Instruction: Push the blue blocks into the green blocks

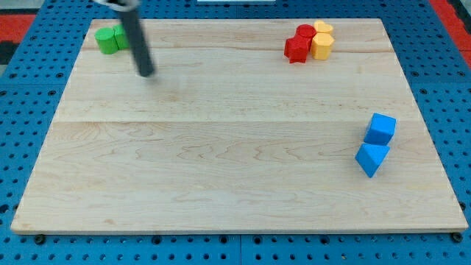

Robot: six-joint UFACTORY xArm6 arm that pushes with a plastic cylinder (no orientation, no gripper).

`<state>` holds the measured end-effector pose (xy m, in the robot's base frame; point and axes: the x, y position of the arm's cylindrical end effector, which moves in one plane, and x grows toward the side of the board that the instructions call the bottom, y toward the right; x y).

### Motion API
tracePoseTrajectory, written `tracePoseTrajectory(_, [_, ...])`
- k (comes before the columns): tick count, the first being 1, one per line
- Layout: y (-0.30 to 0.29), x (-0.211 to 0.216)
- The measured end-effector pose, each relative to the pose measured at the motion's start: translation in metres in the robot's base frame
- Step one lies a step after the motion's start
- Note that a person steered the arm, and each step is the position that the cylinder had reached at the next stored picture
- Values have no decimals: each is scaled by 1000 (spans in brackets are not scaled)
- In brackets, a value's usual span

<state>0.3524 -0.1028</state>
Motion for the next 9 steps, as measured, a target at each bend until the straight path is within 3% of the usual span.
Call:
tracePoseTrajectory(3, [364,49])
tracePoseTrajectory(4, [412,134])
tracePoseTrajectory(5, [382,154])
tracePoseTrajectory(7, [336,104])
tracePoseTrajectory(8, [321,104])
tracePoseTrajectory(9, [320,146])
